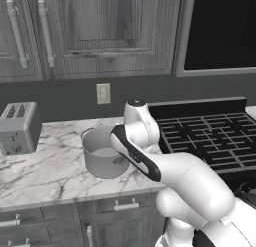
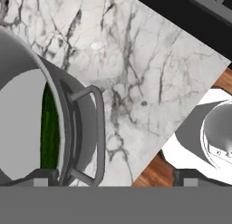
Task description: Turn on the sink faucet. Then move the cucumber from the counter to the sink. Turn off the sink. Move the vegetable from the sink to the pot next to the stove. Finally move the pot to the rear left burner.
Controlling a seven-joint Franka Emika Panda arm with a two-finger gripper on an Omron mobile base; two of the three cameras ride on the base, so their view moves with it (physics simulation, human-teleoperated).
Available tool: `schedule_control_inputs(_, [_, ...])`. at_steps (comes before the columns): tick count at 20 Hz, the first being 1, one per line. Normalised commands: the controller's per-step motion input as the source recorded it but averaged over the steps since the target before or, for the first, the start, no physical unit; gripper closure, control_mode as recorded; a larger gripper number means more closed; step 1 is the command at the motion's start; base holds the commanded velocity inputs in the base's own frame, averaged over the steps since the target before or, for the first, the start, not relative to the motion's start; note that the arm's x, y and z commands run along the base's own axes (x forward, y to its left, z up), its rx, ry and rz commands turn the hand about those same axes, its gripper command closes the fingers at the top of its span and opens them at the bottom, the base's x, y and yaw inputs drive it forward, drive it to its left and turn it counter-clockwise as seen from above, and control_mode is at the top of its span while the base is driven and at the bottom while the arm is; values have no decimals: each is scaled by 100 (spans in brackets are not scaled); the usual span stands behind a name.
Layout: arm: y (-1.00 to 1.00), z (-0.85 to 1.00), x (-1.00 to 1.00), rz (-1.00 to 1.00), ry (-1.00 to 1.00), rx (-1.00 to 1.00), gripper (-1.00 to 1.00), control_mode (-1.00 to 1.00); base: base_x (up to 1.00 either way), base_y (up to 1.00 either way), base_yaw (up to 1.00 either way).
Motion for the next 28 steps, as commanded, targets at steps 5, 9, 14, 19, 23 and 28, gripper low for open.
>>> schedule_control_inputs(5, [0,-3,18,2,-1,6,-100,-100,0,0,0])
schedule_control_inputs(9, [0,-9,20,2,0,4,-100,-100,0,0,0])
schedule_control_inputs(14, [0,-12,21,1,0,3,-100,-100,0,0,0])
schedule_control_inputs(19, [0,-14,16,0,0,1,-100,-100,0,0,0])
schedule_control_inputs(23, [9,-16,5,0,0,0,-100,-100,0,0,0])
schedule_control_inputs(28, [15,-17,0,0,0,0,-100,-100,0,0,0])
